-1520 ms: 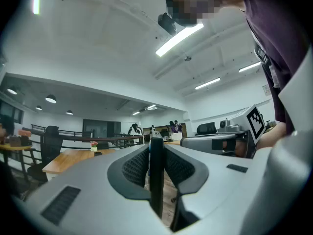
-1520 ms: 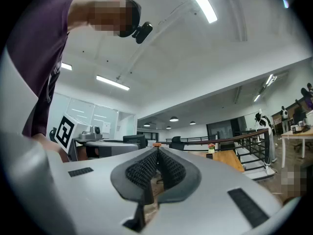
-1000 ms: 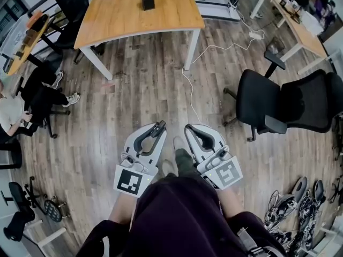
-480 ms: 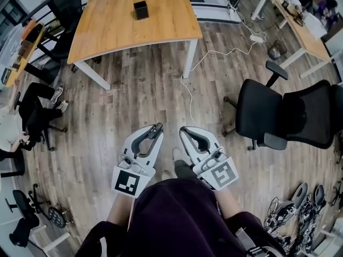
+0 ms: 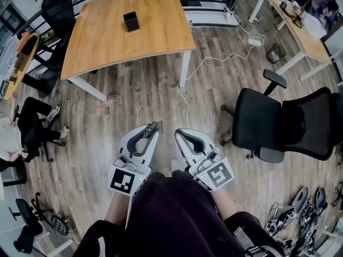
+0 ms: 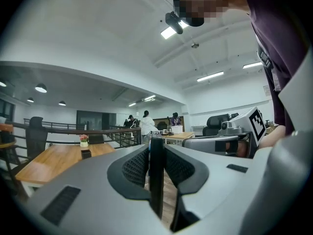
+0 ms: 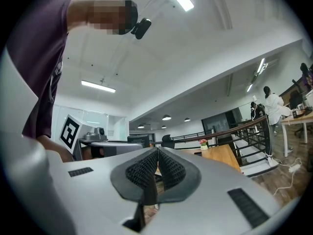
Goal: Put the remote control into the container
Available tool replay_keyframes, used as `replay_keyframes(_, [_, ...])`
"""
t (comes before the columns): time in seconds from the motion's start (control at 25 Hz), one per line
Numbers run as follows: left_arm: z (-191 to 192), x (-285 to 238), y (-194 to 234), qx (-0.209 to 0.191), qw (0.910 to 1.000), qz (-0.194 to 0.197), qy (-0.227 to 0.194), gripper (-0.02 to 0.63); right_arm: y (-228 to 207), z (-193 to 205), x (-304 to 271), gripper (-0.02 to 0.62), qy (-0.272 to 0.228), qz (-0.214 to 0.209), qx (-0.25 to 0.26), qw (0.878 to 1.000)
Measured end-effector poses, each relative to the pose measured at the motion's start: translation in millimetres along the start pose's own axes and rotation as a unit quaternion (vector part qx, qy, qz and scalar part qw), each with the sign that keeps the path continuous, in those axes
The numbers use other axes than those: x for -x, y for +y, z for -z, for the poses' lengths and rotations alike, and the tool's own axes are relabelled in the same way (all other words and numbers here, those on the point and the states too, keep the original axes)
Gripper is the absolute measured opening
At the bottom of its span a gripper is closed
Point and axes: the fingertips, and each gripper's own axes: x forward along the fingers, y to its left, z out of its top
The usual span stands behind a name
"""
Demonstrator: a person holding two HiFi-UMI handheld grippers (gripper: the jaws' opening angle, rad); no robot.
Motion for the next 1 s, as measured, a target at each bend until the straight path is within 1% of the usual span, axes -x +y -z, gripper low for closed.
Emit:
replay_keyframes(0.24, [-5, -28, 29, 0.0, 0.9999, -0.012, -0.006, 0.086, -27, 0, -25, 0.018, 0.006, -0.005, 0.002, 1.0])
replay_keyframes(0.48, [-6, -42, 67, 0.002, 0.9997, -0.022, -0.014, 0.086, -38, 5, -62, 0.018, 0.015, -0.02, 0.008, 1.0])
replay_keyframes(0.64, [-7, -56, 99, 0.003, 0.9996, -0.024, -0.018, 0.086, -47, 7, -93, 0.018, 0.019, -0.021, 0.01, 1.0])
replay_keyframes(0.76, [-10, -69, 123, 0.003, 0.9996, -0.021, -0.019, 0.086, -57, 3, -119, 0.018, 0.009, -0.017, 0.003, 1.0])
replay_keyframes(1.0, [-11, -92, 178, 0.009, 0.9995, -0.023, -0.018, 0.086, -78, 12, -171, 0.018, 0.028, -0.018, 0.006, 0.999])
